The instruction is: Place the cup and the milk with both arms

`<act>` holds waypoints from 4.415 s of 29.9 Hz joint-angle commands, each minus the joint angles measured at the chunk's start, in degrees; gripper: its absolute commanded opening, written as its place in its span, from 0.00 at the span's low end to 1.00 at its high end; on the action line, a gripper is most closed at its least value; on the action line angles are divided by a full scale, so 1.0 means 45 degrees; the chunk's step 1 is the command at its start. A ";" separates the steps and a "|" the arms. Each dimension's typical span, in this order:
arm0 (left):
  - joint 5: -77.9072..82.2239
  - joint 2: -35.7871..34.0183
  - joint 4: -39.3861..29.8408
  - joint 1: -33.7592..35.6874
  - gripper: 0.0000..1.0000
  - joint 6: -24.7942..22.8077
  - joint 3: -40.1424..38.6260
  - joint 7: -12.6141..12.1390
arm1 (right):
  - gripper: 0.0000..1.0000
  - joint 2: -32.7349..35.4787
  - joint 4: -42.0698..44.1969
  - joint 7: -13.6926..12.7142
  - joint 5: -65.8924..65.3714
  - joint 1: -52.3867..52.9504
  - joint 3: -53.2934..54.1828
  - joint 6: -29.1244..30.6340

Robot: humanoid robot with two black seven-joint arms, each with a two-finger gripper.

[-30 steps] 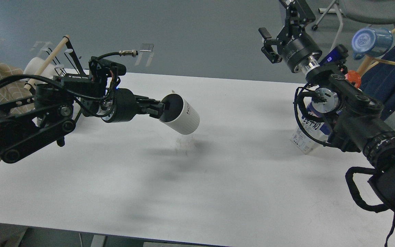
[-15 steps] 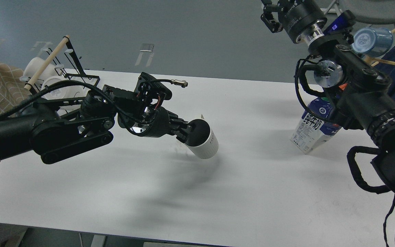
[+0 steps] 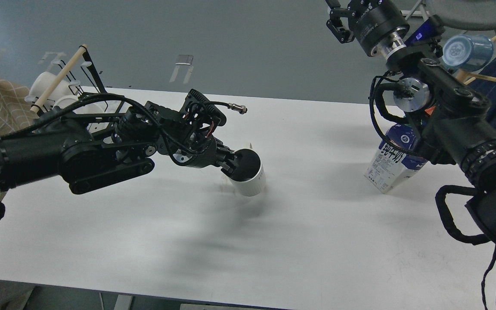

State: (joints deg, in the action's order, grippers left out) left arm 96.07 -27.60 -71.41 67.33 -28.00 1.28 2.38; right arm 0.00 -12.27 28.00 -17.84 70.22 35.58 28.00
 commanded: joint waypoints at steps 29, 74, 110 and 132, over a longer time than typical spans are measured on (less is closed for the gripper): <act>-0.0119 -0.0137 0.0400 -0.0275 0.61 0.0000 0.0477 0.0036 | 1.00 0.0000 -0.0066 0.0000 -0.0001 -0.0293 -0.0016 0.0000; -1.2613 -0.4238 0.0869 -0.0428 0.98 0.0000 -0.6496 0.0056 | 1.00 0.8194 -0.8066 0.0000 -0.2747 0.2442 -0.5817 0.0000; -1.4123 -0.1817 0.1259 -0.3692 0.98 0.1046 -0.9796 0.0329 | 1.00 1.2287 -1.0986 0.0000 -1.5919 -0.7050 -0.6774 -1.2444; -1.4044 -0.1777 0.1201 -0.3908 0.98 0.0969 -1.0051 0.0310 | 0.91 0.9610 -0.9461 0.0000 -1.5997 -0.7051 -0.6169 -1.2444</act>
State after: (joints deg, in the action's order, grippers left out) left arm 32.85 -35.49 -65.92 49.75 -23.47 -43.95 3.78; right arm 44.33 -55.92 27.99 -89.69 38.46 7.81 -28.01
